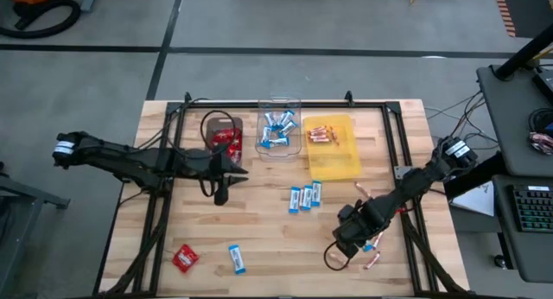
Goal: Sort candy
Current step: Put the white chocolate into the transparent bin
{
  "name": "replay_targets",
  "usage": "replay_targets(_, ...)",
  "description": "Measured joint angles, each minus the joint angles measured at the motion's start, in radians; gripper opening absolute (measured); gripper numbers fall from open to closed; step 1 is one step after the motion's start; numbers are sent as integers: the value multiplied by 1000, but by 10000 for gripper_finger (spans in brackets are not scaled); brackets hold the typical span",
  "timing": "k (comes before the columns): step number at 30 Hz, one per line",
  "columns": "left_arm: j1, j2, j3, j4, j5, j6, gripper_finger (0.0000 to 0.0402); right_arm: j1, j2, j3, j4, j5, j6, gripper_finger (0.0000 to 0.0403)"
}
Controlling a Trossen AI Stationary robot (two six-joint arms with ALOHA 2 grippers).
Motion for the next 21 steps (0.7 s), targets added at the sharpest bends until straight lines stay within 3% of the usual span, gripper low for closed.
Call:
replay_targets(9,0,46,-6,7,0,-7,76,0,76,-8,-32,72,-139,63)
replay_targets(13,0,59,-6,8,0,-7,76,4,94,-8,-28,67,-89,64)
replay_targets(21,0,65,-6,11,0,-7,76,4,105,-8,-29,68,-44,145)
